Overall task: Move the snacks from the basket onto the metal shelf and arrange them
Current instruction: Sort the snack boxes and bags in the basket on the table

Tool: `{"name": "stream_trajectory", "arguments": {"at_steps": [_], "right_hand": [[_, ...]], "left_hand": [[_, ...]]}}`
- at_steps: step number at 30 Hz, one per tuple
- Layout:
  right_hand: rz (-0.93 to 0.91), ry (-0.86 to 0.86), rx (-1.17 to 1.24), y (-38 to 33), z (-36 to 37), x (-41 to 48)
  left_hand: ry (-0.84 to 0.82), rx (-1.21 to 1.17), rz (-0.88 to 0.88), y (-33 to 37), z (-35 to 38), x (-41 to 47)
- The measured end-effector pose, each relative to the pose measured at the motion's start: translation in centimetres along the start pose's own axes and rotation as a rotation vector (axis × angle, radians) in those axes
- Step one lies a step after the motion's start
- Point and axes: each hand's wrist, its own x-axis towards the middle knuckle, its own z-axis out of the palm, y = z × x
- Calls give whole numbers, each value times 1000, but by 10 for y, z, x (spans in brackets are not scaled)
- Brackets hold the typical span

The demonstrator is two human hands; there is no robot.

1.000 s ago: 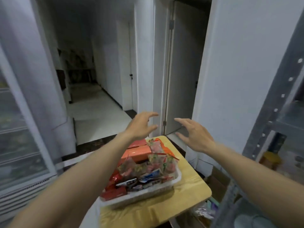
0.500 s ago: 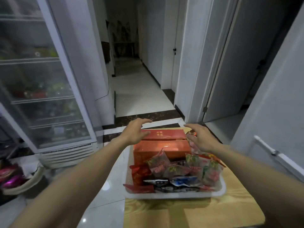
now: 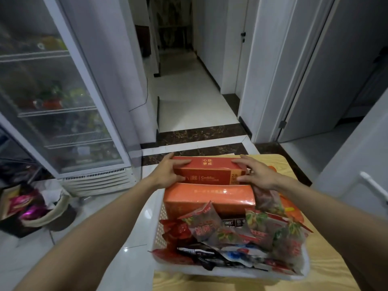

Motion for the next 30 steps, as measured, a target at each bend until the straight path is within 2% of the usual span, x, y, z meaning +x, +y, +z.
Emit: {"name": "stream_trajectory", "arguments": {"at_steps": [3,7,10,15,17,24,30], "right_hand": [[4,73,241,2,8,4],[-3,157,357,-1,12,2],[-55,270,507,-24,-4,-2],[-178,489,488,-73,-47,-11],[-192,509,536,-89,-59,-19],[-262,436,446,-126,-52,-70],[-259,617,563,-162,-30,-131]], "left_hand": [[-51,-371,-1,-7,3,0],[14,-532,60,-11,-2,0],[115,-597,129,0,-21,-2],[316,-685,213,45,-67,-13],[374,-703,243,61,-86,-16],[427,-711,376,95,-151,-46],[363,-764,390,115,-163,-93]]}}
